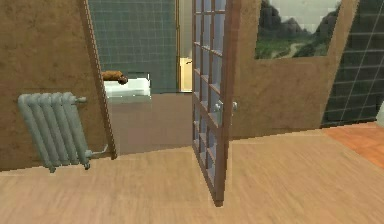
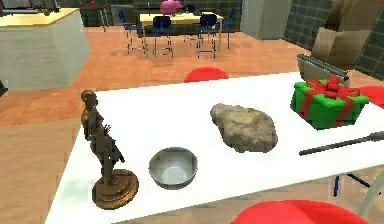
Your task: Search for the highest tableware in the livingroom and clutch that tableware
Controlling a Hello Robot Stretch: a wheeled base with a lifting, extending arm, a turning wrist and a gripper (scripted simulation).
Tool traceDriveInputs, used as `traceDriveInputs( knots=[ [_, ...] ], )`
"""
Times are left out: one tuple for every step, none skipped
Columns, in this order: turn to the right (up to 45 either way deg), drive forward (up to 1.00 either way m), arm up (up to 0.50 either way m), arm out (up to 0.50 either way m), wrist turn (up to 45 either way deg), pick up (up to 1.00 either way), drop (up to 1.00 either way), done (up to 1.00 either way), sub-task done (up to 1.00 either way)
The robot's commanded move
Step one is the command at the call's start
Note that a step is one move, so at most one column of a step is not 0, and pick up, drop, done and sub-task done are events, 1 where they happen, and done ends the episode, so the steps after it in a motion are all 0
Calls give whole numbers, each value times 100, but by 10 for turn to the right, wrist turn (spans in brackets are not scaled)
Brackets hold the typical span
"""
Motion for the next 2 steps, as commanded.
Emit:
traceDriveInputs(
  knots=[
    [0,0,38,0,0,0,0,0,0],
    [0,0,0,16,0,0,0,0,0]
  ],
)
